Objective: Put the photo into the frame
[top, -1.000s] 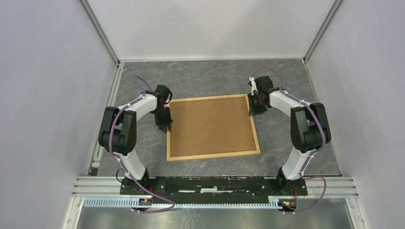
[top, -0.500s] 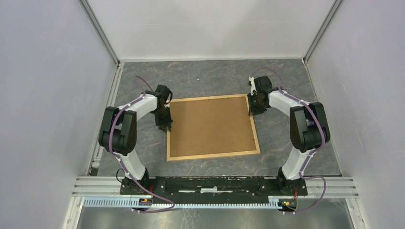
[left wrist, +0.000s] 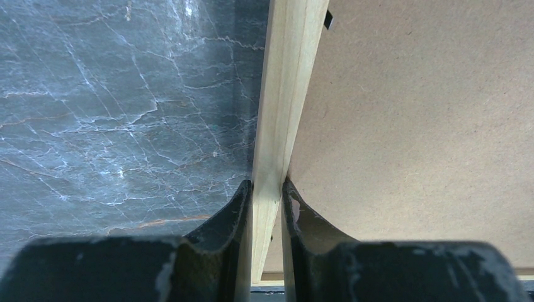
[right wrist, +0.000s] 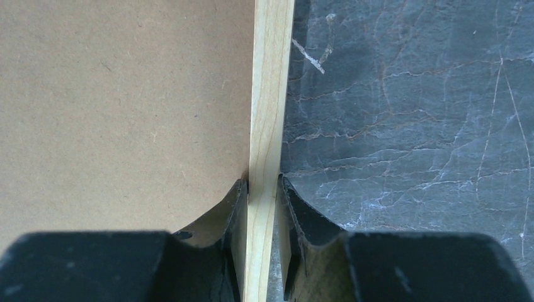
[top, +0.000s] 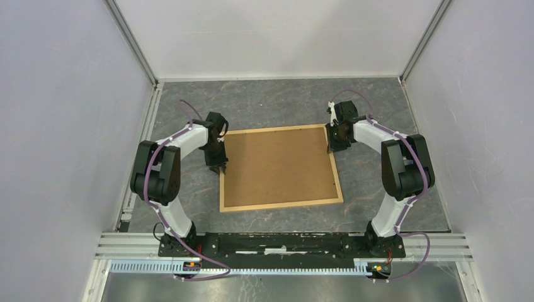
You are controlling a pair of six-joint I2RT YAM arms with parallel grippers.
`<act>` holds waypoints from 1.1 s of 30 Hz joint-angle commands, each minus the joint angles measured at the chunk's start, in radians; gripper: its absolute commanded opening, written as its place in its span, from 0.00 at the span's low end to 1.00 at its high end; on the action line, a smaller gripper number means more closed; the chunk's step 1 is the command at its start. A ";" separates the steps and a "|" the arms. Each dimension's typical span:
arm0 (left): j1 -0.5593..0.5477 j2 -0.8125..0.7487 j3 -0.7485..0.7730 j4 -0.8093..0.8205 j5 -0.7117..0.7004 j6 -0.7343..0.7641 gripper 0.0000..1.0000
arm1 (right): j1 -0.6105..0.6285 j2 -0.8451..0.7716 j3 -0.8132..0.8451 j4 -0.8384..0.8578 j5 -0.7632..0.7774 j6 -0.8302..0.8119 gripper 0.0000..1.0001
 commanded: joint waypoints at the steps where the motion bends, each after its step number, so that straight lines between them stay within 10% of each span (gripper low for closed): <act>1: -0.016 0.029 -0.018 0.060 -0.024 0.043 0.02 | 0.018 0.120 -0.094 0.045 0.066 0.000 0.26; 10: -0.018 0.013 -0.016 0.059 -0.020 0.036 0.02 | 0.011 0.026 -0.079 0.112 -0.134 0.048 0.36; 18: -0.018 -0.009 -0.018 0.060 -0.040 0.035 0.02 | 0.005 -0.108 0.011 0.000 0.001 0.001 0.53; 33: -0.018 -0.006 -0.020 0.058 -0.051 0.038 0.02 | -0.013 -0.063 0.046 -0.017 0.026 -0.038 0.32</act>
